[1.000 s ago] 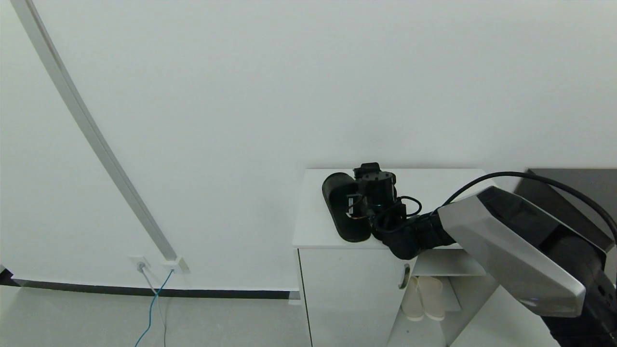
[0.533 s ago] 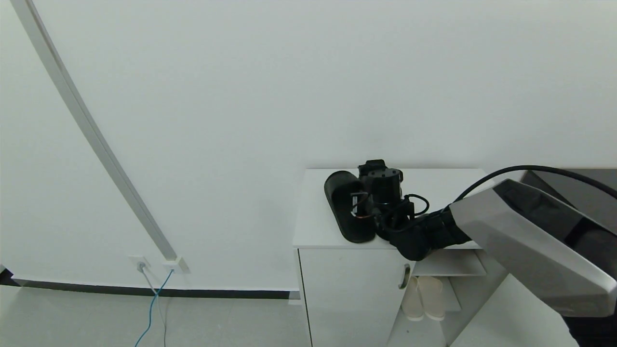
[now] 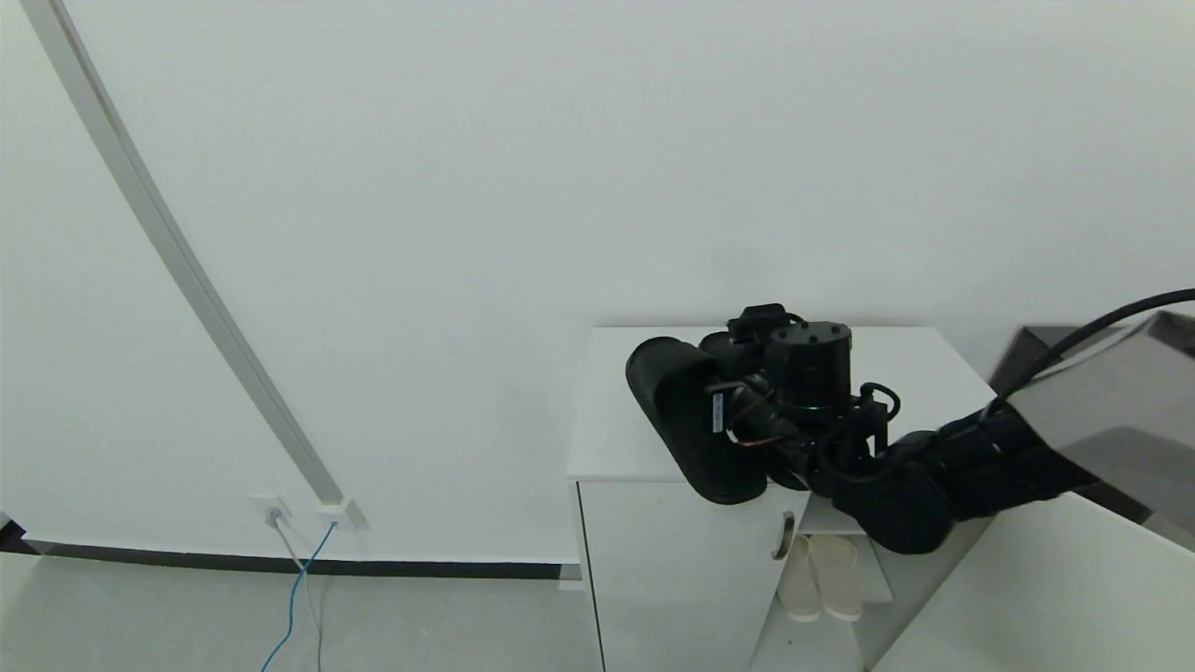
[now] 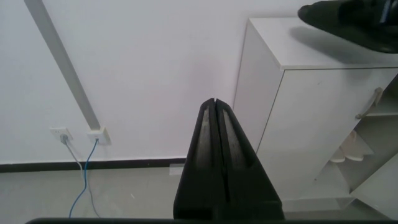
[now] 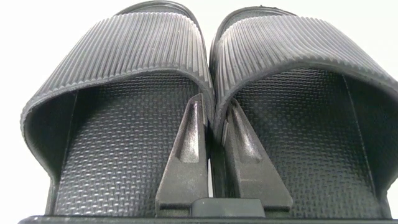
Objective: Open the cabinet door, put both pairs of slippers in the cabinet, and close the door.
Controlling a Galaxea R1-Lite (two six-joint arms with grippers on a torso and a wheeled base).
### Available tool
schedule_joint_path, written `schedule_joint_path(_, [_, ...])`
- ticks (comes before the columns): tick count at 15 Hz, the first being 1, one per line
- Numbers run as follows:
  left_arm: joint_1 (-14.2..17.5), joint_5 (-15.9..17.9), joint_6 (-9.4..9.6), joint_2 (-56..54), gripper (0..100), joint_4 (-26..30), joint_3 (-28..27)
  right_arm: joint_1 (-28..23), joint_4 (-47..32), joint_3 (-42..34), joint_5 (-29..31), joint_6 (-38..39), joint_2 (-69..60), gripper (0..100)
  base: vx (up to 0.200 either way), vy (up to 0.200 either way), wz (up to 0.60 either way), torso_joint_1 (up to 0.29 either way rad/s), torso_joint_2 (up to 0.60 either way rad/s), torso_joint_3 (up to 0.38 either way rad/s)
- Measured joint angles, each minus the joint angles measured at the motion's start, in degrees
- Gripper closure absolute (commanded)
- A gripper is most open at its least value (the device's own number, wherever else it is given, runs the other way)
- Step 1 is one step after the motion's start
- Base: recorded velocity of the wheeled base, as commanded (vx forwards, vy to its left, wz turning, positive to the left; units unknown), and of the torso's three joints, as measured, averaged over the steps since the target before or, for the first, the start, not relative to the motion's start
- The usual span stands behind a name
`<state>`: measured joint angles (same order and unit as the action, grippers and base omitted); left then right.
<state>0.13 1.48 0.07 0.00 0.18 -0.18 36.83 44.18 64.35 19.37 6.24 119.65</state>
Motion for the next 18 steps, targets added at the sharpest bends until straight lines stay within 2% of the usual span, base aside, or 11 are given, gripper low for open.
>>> schedule_joint_path(4, [0.0, 0.09, 0.2, 0.0, 100, 0.0, 0.0, 1.21, -1.62, -11.5, -8.4, -0.2, -11.68, 100, 0.0, 0.0, 0.0, 0.0, 0.0, 0.0])
schedule_joint_path(8, [0.02, 0.11, 0.24, 0.0, 100, 0.02, 0.0, 4.23, -4.14, -18.19, -15.36, -0.3, -20.96, 100, 0.0, 0.0, 0.0, 0.0, 0.0, 0.0])
schedule_joint_path(12, [0.05, 0.09, 0.2, 0.0, 100, 0.02, 0.0, 6.69, -6.85, -20.29, -16.84, -1.07, -26.01, 100, 0.0, 0.0, 0.0, 0.0, 0.0, 0.0])
schedule_joint_path(14, [0.0, 0.05, 0.13, 0.0, 100, 0.0, 0.0, 5.67, -6.44, -21.88, -18.07, -5.97, -26.77, 100, 0.0, 0.0, 0.0, 0.0, 0.0, 0.0])
schedule_joint_path(16, [0.0, 0.02, 0.04, 0.0, 100, 0.0, 0.0, 4.27, -2.61, -24.5, -21.09, -10.03, -27.26, 100, 0.0, 0.0, 0.0, 0.0, 0.0, 0.0])
schedule_joint_path(18, [0.02, 0.02, 0.04, 0.0, 100, 0.0, 0.0, 3.35, 0.43, -26.3, -21.44, -11.17, -27.43, 100, -0.1, 0.0, 0.0, 0.001, 0.0, 0.001])
